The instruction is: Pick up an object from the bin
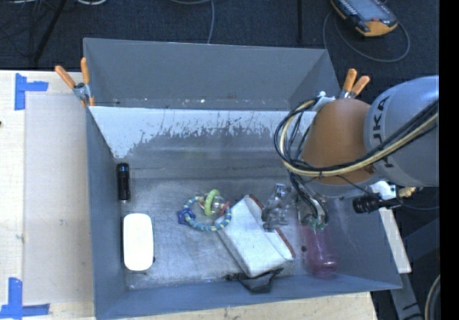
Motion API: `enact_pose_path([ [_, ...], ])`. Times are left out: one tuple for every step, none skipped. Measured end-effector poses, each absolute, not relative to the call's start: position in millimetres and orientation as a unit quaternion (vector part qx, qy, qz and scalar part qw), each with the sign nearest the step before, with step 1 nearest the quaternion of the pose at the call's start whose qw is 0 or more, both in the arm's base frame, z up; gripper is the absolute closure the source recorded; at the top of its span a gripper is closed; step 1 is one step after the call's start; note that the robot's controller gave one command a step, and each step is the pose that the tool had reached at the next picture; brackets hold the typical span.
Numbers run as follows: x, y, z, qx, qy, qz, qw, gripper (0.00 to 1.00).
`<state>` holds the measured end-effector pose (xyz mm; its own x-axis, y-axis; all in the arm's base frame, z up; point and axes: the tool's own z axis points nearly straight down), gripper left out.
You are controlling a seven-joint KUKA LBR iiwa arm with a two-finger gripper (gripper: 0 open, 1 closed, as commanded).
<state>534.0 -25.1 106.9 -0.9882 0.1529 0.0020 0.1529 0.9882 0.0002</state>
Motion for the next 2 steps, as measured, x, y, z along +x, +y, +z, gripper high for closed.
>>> enact_pose_path([
  [555.9,-8.6,78.2,-0.088,-0.996,0.0,-0.001,1.0],
  [568.3,38.2,210.2,0.107,-0.994,0.0,-0.002,0.0],
])
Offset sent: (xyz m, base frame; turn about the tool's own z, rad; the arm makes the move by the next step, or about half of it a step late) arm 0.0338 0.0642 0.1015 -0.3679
